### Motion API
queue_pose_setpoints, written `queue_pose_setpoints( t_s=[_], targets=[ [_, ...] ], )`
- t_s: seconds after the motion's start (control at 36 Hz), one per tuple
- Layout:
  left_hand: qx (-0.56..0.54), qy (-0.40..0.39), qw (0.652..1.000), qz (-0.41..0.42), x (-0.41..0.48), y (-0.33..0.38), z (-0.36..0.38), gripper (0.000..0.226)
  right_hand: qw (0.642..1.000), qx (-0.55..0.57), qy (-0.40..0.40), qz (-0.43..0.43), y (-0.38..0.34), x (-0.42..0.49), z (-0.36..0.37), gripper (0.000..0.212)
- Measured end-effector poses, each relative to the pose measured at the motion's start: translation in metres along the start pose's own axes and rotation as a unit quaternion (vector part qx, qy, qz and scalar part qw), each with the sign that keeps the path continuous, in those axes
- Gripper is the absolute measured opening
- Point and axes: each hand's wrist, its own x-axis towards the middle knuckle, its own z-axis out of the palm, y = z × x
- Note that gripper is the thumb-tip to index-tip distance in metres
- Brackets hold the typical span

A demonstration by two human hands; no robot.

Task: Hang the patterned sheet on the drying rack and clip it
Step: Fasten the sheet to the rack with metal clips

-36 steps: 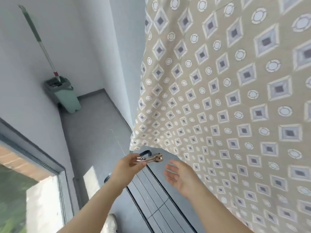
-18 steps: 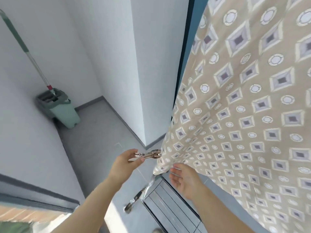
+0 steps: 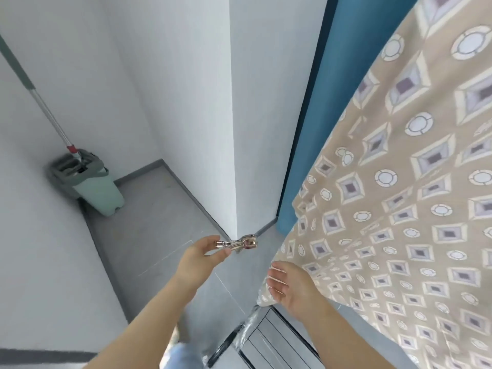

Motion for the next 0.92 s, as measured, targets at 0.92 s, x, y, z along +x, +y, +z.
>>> queue_pose_setpoints(
  t_s=[0.92],
  targets=[
    [0.028, -0.285, 0.958, 0.025, 0.219, 0.116, -0.048, 0.014, 0.937, 0.272, 0.202, -0.086, -0.102, 0.089, 0.148, 0.014]
  ],
)
